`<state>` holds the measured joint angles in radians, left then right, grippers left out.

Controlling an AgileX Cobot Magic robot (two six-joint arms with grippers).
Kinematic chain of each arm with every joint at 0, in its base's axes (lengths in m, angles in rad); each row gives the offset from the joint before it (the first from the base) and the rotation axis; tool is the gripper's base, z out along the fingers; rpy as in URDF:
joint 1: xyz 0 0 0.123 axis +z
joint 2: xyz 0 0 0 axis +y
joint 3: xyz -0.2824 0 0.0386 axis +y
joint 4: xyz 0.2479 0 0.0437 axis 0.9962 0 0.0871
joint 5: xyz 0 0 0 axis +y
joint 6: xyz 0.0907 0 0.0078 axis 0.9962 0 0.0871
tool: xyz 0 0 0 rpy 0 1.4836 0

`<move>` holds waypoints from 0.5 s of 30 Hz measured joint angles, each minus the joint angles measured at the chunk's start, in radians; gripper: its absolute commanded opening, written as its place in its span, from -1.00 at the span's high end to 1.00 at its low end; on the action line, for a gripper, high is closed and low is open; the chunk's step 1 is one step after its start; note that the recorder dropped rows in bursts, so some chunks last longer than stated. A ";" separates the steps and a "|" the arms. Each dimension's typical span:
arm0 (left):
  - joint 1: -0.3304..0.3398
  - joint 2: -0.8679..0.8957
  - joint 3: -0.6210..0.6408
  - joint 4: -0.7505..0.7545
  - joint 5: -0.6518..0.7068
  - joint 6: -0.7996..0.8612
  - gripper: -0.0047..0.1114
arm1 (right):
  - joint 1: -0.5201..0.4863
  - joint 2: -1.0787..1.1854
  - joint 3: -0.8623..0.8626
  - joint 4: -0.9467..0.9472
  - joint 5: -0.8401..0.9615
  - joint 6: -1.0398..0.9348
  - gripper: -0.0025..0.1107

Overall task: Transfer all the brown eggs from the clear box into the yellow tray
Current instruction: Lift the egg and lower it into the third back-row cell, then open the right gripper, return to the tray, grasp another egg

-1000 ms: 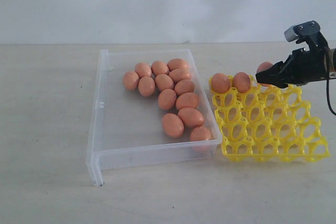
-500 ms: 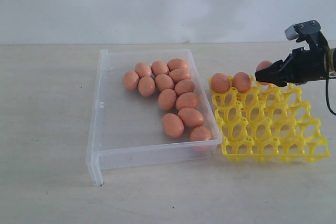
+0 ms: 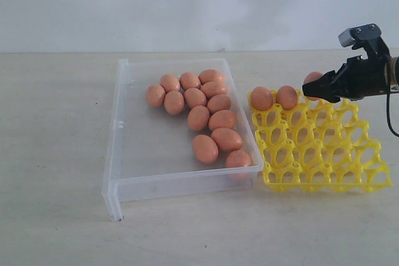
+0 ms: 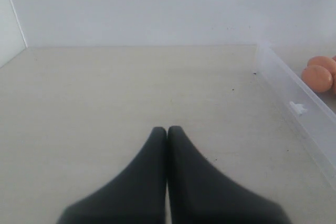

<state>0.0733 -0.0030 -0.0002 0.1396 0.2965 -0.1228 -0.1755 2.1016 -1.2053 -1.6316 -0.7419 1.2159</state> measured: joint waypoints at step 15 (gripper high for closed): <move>0.000 0.000 0.000 0.000 0.000 0.000 0.99 | 0.000 0.000 0.000 0.000 0.000 0.000 -0.21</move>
<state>0.0733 -0.0030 -0.0002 0.1396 0.2965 -0.1228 -0.1755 2.1016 -1.2053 -1.6316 -0.7419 1.2159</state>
